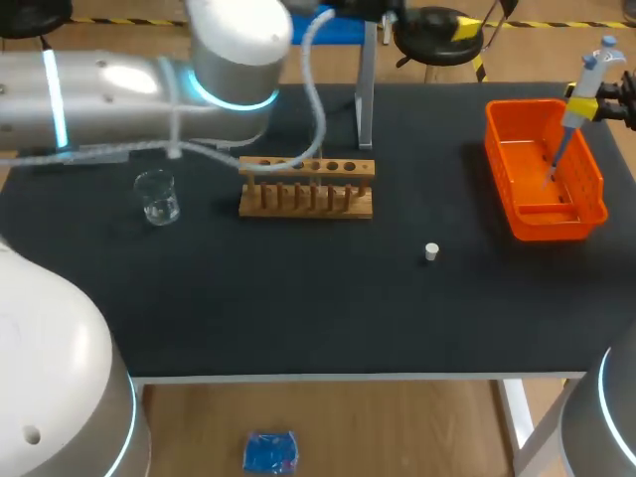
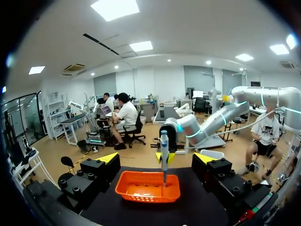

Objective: Invert the test tube, pick up the pipette, mount the tip to pipette, aspirate from beaker and dispense into the tube, eject the tip, return the pipette, and cap with the stopper.

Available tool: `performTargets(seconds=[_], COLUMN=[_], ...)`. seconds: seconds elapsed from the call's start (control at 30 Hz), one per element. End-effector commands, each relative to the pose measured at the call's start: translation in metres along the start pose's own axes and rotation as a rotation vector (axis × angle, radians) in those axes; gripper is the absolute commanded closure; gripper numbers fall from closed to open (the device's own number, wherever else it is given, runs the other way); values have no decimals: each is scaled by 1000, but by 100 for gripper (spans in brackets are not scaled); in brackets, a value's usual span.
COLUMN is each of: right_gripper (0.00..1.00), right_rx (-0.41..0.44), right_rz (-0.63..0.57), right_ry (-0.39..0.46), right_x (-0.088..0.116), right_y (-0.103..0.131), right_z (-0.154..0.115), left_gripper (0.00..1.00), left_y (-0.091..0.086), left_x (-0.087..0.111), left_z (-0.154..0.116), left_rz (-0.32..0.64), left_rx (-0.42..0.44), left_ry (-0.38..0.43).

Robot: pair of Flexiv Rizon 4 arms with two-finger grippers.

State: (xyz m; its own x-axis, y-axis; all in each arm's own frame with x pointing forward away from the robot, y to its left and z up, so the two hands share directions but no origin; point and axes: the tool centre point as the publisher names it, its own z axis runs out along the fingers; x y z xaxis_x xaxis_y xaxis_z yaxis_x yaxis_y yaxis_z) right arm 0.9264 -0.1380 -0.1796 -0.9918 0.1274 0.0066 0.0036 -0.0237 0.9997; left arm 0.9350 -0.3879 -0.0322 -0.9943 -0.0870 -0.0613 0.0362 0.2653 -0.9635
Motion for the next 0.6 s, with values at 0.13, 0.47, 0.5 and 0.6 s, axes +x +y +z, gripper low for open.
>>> performTargets(seconds=[0.13,0.47,0.5,0.6], right_gripper=[100,100,100,100], right_rx=[1,1,1,1], right_rz=[-1,-1,-1,-1], right_ry=[3,3,3,3], right_x=[-1,-1,-1,-1], right_y=[0,0,0,0], right_z=[-1,-1,-1,-1], left_gripper=[0,0,0,0], left_y=[-1,1,1,1], left_x=[9,14,14,14], left_z=[97,105,105,105], left_rz=[-15,-30,-30,-30], left_rx=[0,13,13,13], left_ry=[-31,-43,-43,-43])
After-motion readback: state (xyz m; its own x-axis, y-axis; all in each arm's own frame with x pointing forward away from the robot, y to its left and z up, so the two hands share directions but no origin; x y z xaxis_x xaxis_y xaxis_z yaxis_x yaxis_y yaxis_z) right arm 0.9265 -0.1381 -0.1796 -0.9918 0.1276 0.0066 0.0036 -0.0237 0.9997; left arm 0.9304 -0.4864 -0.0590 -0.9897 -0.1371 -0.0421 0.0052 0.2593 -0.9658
